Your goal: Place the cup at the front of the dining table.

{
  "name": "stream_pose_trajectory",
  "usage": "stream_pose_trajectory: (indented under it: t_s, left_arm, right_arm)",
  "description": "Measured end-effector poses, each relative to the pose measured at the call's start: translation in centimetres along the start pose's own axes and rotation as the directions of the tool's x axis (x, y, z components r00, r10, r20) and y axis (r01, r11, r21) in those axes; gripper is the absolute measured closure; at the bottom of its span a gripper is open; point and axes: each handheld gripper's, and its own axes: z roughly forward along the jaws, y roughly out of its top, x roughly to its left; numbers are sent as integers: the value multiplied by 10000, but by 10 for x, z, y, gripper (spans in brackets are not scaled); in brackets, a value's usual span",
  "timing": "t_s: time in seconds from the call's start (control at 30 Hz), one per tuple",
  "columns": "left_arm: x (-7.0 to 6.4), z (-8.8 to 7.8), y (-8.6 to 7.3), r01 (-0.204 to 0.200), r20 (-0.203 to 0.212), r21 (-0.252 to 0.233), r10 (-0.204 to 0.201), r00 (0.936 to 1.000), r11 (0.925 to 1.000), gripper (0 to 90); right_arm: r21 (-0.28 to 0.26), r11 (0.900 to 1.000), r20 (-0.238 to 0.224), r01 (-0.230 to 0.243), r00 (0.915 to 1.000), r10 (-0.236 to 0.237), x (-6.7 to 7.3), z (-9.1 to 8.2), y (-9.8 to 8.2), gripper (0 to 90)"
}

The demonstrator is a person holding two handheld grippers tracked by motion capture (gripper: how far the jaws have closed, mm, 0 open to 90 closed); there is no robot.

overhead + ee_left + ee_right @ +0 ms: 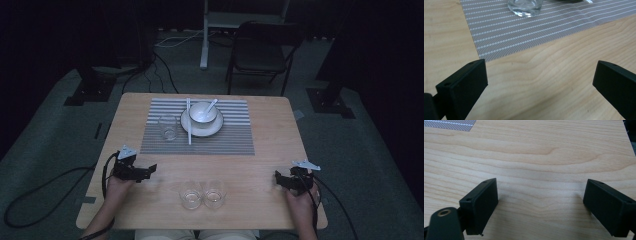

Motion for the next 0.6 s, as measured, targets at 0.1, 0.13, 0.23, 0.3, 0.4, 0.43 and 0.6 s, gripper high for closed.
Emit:
stream_pose_trajectory:
  t_s: [0.1, 0.13, 0.23, 0.3, 0.4, 0.43, 0.6]
  left_arm:
    - [1, -5, -8, 94, 60, -60, -93, 9999, 9999, 0]
    - [1, -5, -8, 94, 60, -60, -93, 9999, 9999, 0]
    - [0, -10, -17, 79, 162, 66, -80, 9998, 9999, 0]
    - [-2, -13, -20, 27, 154, 21, -27, 9999, 10000, 0]
    - [-3, -17, -25, 44, 71, -119, -43, 10000, 9999, 0]
    - [-2, -19, -26, 47, -19, -161, -47, 10000, 9999, 0]
    - [2, -27, -36, 138, -195, -96, -139, 9997, 9999, 0]
  right_arm:
    - [0, 10000, -1, 1, 10000, -1, 0, 0, 0, 119]
    - [0, 10000, -2, 0, 10000, 0, 0, 0, 0, 119]
    - [-1, 10000, -1, -1, 10000, 1, 0, 0, 0, 119]
    - [-2, 10000, 1, 2, 10000, -2, 0, 0, 0, 119]
    - [-4, 10000, -3, -9, 10000, 9, 0, 0, 0, 119]
    - [-1, 10000, -3, -16, 10000, 16, 0, 0, 0, 119]
    - [8, 10000, 0, -16, 10000, 16, 0, 0, 0, 119]
